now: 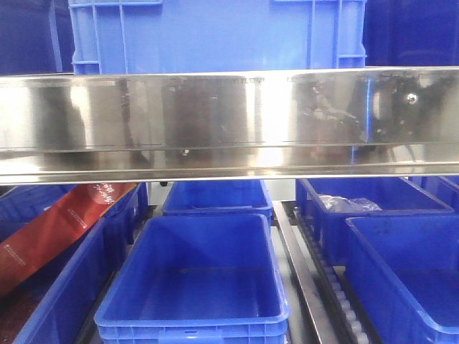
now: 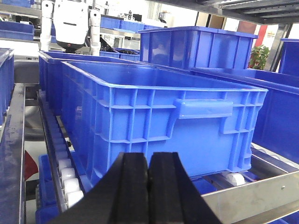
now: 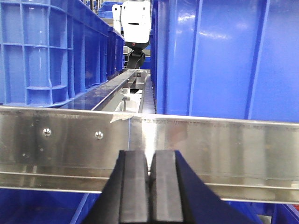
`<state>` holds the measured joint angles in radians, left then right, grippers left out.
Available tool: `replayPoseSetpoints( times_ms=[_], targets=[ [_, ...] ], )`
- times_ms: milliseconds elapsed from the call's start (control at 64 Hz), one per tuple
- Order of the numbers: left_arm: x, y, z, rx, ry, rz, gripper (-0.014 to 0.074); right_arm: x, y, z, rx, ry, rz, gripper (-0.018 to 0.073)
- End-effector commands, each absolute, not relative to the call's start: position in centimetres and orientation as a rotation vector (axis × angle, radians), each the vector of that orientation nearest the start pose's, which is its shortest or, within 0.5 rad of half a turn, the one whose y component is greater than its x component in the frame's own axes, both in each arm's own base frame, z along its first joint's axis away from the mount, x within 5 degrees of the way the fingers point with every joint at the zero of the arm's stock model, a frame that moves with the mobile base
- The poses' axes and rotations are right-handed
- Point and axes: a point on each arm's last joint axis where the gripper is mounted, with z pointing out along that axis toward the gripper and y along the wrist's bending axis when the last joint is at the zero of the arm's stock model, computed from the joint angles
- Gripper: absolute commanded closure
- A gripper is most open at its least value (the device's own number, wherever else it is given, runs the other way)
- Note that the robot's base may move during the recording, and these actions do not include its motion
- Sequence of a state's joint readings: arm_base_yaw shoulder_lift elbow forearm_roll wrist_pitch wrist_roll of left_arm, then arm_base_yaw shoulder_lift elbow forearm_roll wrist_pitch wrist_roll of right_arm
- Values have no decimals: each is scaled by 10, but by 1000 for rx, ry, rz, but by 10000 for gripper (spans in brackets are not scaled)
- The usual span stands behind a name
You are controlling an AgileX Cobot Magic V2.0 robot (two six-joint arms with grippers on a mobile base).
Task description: Place valve from conveyor to right shelf box
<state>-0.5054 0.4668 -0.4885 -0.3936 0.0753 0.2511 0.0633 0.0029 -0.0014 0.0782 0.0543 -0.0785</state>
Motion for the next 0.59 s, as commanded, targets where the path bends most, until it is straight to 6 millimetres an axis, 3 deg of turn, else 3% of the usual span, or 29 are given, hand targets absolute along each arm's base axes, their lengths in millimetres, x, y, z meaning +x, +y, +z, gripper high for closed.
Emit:
replayPoseSetpoints(
  times_ms=[0,219,344,453,578],
  targets=[
    [88,-52,339,299,1508,-542,708,56,4,211,-50,1512,45,727],
    [88,-52,339,299,1508,-542,708,56,4,211,-50,1512,45,727],
    [86,-45,334,318,1456,-435,708,56,4,211,-50,1512,45,727],
    [84,-37,313,363,1454,-276,708,56,4,211,-50,1512,45,727],
    [77,-23,279,203,1495,-255,708,56,4,211,-50,1512,45,727]
  ],
)
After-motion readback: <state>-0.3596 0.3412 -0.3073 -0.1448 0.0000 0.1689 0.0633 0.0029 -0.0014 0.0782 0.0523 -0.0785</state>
